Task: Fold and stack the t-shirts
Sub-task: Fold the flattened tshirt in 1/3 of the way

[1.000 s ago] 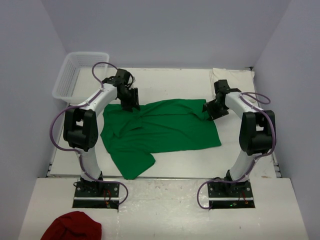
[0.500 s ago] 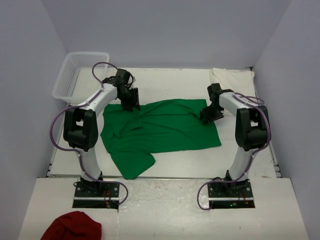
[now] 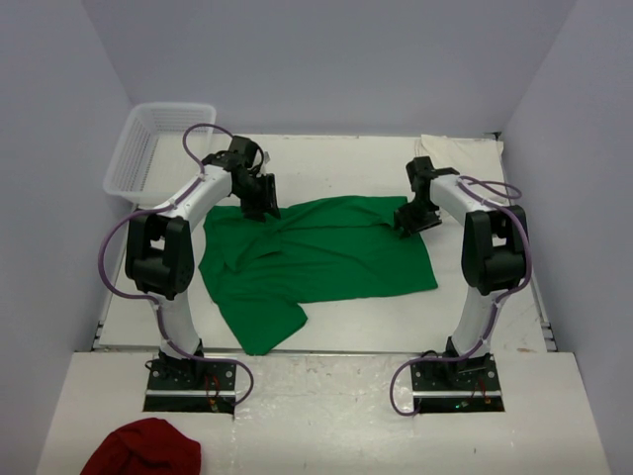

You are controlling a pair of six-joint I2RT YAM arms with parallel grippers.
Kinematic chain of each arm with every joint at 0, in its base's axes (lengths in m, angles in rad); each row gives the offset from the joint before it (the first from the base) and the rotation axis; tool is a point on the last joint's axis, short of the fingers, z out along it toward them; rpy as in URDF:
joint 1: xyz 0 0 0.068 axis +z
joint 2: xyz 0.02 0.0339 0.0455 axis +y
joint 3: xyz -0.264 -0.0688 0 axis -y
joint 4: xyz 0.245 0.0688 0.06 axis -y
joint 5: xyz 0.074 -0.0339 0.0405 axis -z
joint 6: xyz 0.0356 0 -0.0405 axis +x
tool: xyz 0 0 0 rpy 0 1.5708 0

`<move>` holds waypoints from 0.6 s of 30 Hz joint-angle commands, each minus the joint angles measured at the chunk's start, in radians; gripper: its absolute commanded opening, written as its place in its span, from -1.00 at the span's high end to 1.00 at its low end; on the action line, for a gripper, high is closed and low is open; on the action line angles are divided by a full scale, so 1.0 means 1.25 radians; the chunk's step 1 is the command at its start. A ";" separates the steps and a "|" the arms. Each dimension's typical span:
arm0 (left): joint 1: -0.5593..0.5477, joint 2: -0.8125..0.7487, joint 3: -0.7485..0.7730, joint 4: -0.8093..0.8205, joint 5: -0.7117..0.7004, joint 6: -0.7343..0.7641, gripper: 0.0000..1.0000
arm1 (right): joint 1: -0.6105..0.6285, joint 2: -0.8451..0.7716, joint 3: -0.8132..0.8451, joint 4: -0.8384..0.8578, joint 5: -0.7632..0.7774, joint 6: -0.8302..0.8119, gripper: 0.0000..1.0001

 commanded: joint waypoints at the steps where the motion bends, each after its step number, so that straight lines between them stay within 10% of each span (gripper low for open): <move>1: 0.001 -0.034 0.006 0.017 0.029 0.013 0.03 | 0.003 -0.007 0.007 -0.025 0.035 0.030 0.26; 18: 0.003 -0.042 -0.020 0.027 0.045 0.009 0.03 | 0.001 0.015 0.081 -0.073 0.054 0.020 0.04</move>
